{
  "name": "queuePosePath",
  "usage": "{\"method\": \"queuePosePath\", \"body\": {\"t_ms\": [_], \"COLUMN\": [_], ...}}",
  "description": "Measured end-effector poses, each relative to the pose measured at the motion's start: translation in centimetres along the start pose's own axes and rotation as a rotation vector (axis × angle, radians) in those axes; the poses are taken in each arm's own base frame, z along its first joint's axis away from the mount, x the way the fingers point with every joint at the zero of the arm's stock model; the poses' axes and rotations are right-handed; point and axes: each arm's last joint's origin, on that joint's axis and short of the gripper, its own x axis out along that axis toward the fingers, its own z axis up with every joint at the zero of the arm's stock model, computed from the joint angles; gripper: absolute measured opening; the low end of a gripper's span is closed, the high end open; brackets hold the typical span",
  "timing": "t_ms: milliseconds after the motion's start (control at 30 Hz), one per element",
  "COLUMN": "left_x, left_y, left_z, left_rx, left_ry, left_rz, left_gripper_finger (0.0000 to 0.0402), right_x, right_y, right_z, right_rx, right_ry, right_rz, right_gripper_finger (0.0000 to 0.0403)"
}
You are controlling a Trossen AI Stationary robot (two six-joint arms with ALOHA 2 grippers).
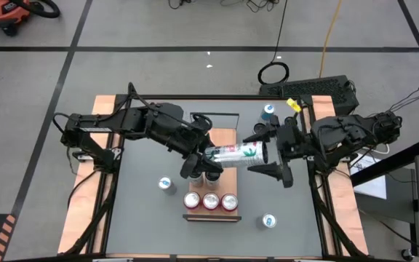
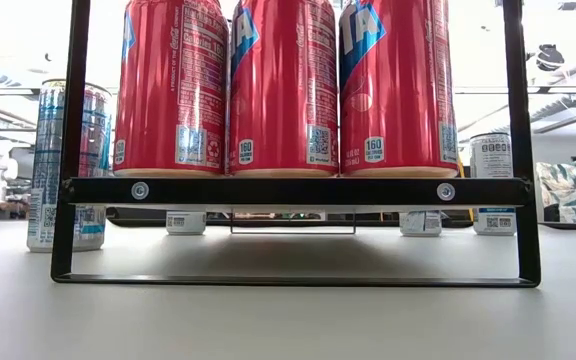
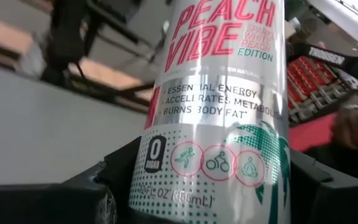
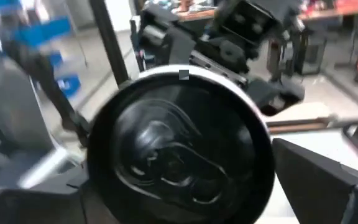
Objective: Sort soda cans
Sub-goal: Put the white pink soda can on the shelf and align it with the other white pink soda cans
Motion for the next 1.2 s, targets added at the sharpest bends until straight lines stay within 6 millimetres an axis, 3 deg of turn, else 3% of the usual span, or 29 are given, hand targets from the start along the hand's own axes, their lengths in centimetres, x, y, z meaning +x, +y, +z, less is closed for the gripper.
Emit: {"method": "queuePosePath", "body": {"t_ms": [167, 367, 667, 1200], "left_x": [-0.1, 0.0, 0.0, -0.2], "left_y": [-0.1, -0.8, -2.5, -2.6], "left_z": [0.6, 0.3, 0.2, 0.3], "left_rx": [0.095, 0.239, 0.363, 0.363], "left_ry": [-0.111, -0.187, -0.331, -0.359], "left_rz": [0.091, 0.277, 0.479, 0.529], "left_gripper_finger": [0.0259, 0.0259, 0.0259, 0.0259], "right_x": [0.0, -0.1, -0.2, -0.3], "right_y": [-0.1, -0.3, -0.5, -1.3], "right_z": [0.1, 0.8, 1.6, 3.0], "right_rx": [0.203, 0.326, 0.311, 0.228], "right_ry": [-0.008, -0.120, -0.237, -0.342], "right_rz": [-0.014, -0.109, -0.201, -0.201], "right_gripper_finger": [0.0350, 0.0350, 0.0327, 0.0283]}}
